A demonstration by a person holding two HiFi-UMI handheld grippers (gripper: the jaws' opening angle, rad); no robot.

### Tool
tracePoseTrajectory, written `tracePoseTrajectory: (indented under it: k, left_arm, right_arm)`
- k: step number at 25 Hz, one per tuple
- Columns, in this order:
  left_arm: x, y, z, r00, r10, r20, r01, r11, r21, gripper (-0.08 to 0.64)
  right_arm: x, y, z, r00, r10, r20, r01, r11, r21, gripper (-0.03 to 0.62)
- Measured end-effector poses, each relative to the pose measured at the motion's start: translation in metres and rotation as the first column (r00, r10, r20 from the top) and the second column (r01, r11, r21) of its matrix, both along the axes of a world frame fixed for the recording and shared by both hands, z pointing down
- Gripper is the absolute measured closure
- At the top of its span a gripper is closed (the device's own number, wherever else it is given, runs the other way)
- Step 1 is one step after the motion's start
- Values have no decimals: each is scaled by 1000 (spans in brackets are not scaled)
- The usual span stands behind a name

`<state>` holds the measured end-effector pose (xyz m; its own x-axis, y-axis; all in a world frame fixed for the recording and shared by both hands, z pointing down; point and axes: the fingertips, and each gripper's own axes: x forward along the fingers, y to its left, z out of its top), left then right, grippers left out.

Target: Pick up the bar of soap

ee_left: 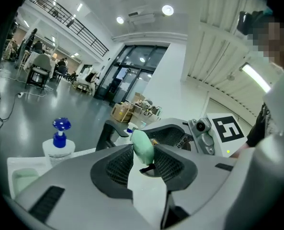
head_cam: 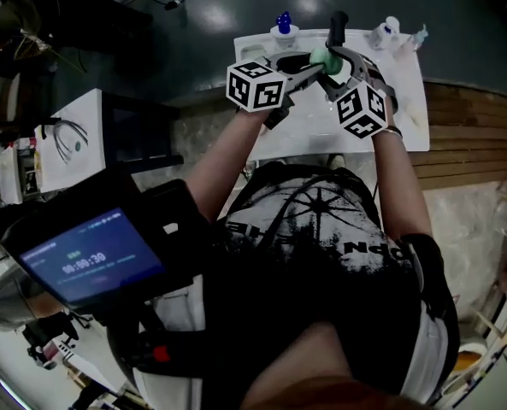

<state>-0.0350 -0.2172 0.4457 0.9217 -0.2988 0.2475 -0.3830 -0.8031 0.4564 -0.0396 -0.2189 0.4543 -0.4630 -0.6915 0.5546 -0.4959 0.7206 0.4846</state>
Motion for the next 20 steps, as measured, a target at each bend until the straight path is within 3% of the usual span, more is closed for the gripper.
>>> tracePoseTrajectory:
  k: [20]
  left_arm:
    - [160,36,-1,967,251,-40,-252,968,-18,420]
  right_arm:
    - [161,36,-1,967,248,-52,-250,968,-16,325]
